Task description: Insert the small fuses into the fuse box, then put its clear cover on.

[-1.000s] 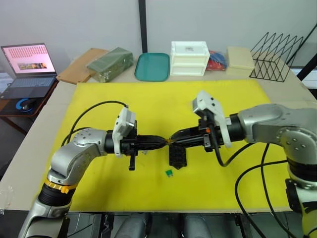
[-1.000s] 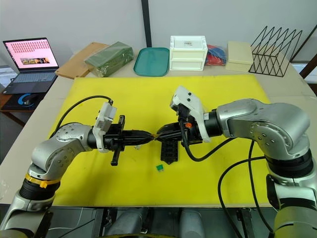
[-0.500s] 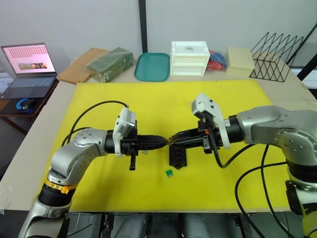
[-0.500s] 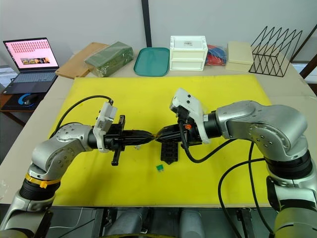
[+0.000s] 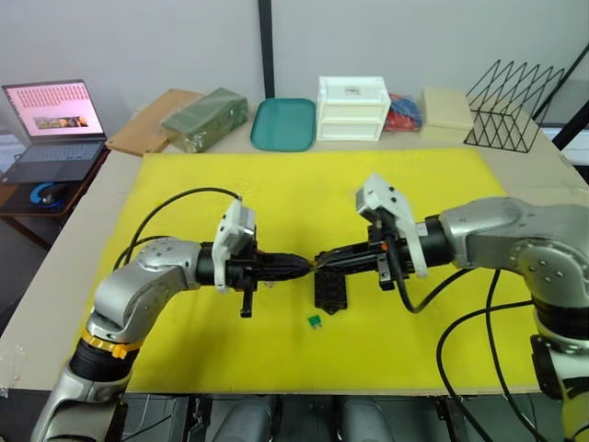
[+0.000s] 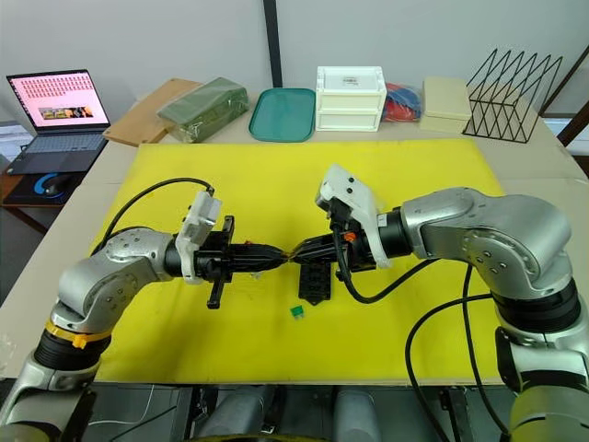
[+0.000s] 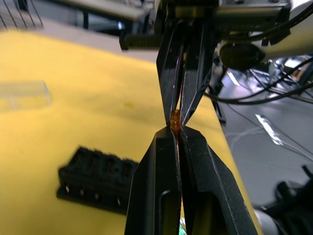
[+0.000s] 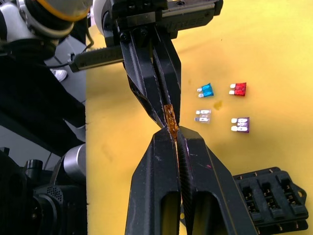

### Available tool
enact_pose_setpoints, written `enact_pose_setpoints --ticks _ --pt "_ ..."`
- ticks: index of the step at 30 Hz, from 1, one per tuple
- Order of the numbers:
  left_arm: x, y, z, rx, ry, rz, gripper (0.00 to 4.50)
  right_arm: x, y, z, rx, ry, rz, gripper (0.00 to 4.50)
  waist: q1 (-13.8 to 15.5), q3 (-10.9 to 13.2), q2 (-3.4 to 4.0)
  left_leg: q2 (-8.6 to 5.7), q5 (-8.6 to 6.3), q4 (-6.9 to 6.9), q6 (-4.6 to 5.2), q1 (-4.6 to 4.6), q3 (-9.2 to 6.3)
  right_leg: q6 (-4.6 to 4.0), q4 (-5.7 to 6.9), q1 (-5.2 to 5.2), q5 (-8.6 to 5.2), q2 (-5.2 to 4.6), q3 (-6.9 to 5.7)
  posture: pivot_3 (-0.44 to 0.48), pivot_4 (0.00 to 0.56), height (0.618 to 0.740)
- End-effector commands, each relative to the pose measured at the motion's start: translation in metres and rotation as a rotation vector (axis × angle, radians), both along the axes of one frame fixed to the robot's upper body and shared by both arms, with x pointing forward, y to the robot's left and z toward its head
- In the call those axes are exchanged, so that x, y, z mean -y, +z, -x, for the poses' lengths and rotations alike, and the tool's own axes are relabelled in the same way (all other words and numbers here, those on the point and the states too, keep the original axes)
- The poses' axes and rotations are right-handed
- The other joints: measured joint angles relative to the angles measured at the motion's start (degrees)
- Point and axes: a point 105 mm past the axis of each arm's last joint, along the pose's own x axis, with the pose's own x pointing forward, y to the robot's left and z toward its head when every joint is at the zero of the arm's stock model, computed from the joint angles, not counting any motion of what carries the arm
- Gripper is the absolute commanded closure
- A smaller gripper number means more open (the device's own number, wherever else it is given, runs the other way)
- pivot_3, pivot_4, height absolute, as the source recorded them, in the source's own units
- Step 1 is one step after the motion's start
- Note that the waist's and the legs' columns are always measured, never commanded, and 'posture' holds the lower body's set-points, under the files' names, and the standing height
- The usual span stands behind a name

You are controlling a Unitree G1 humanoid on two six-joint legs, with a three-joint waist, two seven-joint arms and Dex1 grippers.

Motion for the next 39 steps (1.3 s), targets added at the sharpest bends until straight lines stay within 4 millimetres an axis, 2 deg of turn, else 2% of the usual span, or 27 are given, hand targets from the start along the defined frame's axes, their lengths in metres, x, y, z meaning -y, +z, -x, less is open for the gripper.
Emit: enact_pose_setpoints --ticks 1,5,11,15,22,39 --pt "0.002 0.004 -0.003 -0.013 0.023 -0.028 3.51 0.0 0.006 0.005 0.07 0.03 0.02 4.5 -0.1 0.0 0.0 0.0 0.0 0.0 0.0 0.0 0.0 0.0 0.0 0.0 0.0 0.0 0.0 0.0 0.15 0.74" --pt "-0.004 -0.006 0.004 0.001 -0.019 -0.115 2.07 0.007 -0.003 0.002 0.159 0.045 0.105 4.5 -0.1 0.0 0.0 0.0 -0.01 -0.04 0.01 -0.01 0.0 0.0 -0.01 -0.04 0.0 0.01 0.0 0.0 0.15 0.74" --pt "-0.01 -0.043 0.008 0.032 -0.039 -0.242 0.04 0.018 -0.024 0.0 0.299 0.138 0.207 4.5 -0.1 0.0 0.0 0.0 -0.01 -0.04 0.01 0.01 0.04 0.0 -0.01 -0.05 0.0 0.02 0.0 0.0 0.15 0.74" --pt "-0.006 -0.06 0.002 0.075 0.001 -0.265 0.04 0.023 -0.041 0.002 0.318 0.189 0.239 4.5 0.0 0.0 -0.02 0.0 -0.01 -0.01 0.01 -0.01 0.03 0.01 -0.03 -0.01 0.0 0.0 0.0 0.0 0.15 0.74" --pt "0.004 -0.06 -0.004 0.112 0.022 -0.232 0.04 0.03 -0.057 -0.003 0.307 0.178 0.267 4.5 0.0 0.0 -0.04 0.01 -0.01 -0.02 0.01 0.0 0.02 0.01 -0.02 -0.03 0.0 0.01 0.0 0.0 0.15 0.74" --pt "0.004 -0.064 -0.007 0.134 0.025 -0.231 0.04 0.024 -0.055 -0.004 0.261 0.134 0.216 4.5 0.0 0.0 -0.03 0.0 0.0 -0.01 0.01 0.0 0.02 0.01 -0.02 -0.02 0.0 0.01 0.0 0.0 0.15 0.74"
